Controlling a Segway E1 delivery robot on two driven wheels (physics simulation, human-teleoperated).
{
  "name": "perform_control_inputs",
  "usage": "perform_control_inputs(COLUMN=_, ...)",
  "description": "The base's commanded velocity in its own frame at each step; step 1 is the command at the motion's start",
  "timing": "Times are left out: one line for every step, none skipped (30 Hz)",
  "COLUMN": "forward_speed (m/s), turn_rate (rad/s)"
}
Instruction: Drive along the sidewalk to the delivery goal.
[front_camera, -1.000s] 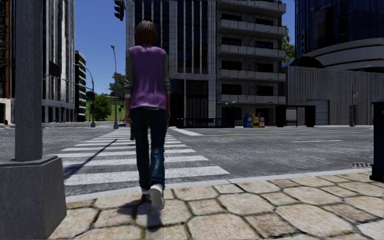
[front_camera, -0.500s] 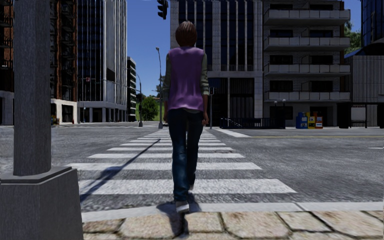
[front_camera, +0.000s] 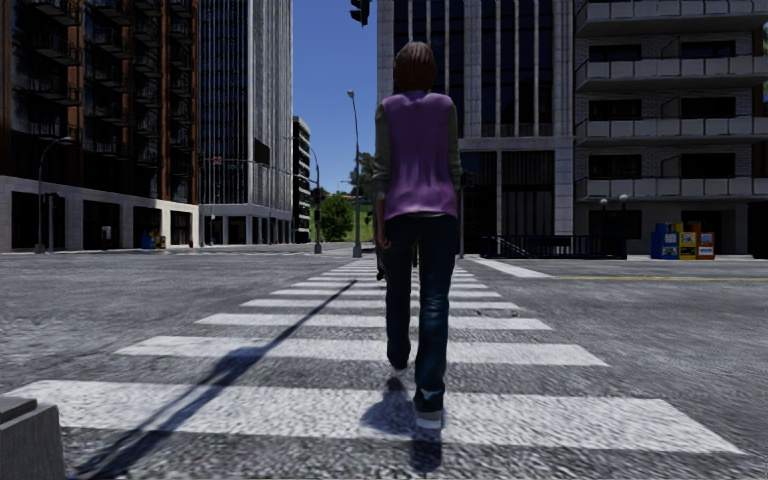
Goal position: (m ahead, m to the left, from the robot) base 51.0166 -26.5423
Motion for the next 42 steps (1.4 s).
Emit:
perform_control_inputs(forward_speed=0.93, turn_rate=0.0)
perform_control_inputs(forward_speed=0.86, turn_rate=0.0)
perform_control_inputs(forward_speed=0.86, turn_rate=0.0)
perform_control_inputs(forward_speed=0.78, turn_rate=0.0)
perform_control_inputs(forward_speed=0.82, turn_rate=0.0)
perform_control_inputs(forward_speed=0.75, turn_rate=0.0)
perform_control_inputs(forward_speed=0.69, turn_rate=0.0)
perform_control_inputs(forward_speed=0.67, turn_rate=0.0)
perform_control_inputs(forward_speed=0.56, turn_rate=0.0)
perform_control_inputs(forward_speed=0.5, turn_rate=0.0)
perform_control_inputs(forward_speed=0.49, turn_rate=0.0)
perform_control_inputs(forward_speed=0.0, turn_rate=0.0)
perform_control_inputs(forward_speed=0.0, turn_rate=0.0)
perform_control_inputs(forward_speed=0.0, turn_rate=0.0)
perform_control_inputs(forward_speed=0.0, turn_rate=0.0)
perform_control_inputs(forward_speed=0.0, turn_rate=0.0)
perform_control_inputs(forward_speed=0.0, turn_rate=0.0)
perform_control_inputs(forward_speed=0.0, turn_rate=0.0)
perform_control_inputs(forward_speed=0.16, turn_rate=0.0)
perform_control_inputs(forward_speed=0.2, turn_rate=0.0)
perform_control_inputs(forward_speed=0.21, turn_rate=0.0)
perform_control_inputs(forward_speed=0.3, turn_rate=0.0)
perform_control_inputs(forward_speed=0.53, turn_rate=0.0)
perform_control_inputs(forward_speed=0.63, turn_rate=0.0)
perform_control_inputs(forward_speed=0.65, turn_rate=0.0)
perform_control_inputs(forward_speed=0.65, turn_rate=0.0)
perform_control_inputs(forward_speed=0.65, turn_rate=0.0)
perform_control_inputs(forward_speed=0.69, turn_rate=0.0)
perform_control_inputs(forward_speed=0.7, turn_rate=0.0)
perform_control_inputs(forward_speed=0.7, turn_rate=0.0)
perform_control_inputs(forward_speed=0.71, turn_rate=0.0)
perform_control_inputs(forward_speed=0.71, turn_rate=0.0)
perform_control_inputs(forward_speed=0.71, turn_rate=0.0)
perform_control_inputs(forward_speed=0.71, turn_rate=0.0)
perform_control_inputs(forward_speed=0.71, turn_rate=0.0)
perform_control_inputs(forward_speed=0.71, turn_rate=0.0)
perform_control_inputs(forward_speed=0.71, turn_rate=0.0)
perform_control_inputs(forward_speed=0.72, turn_rate=0.0)
perform_control_inputs(forward_speed=0.73, turn_rate=0.0)
perform_control_inputs(forward_speed=0.74, turn_rate=0.0)
perform_control_inputs(forward_speed=0.75, turn_rate=0.0)
perform_control_inputs(forward_speed=0.81, turn_rate=0.0)
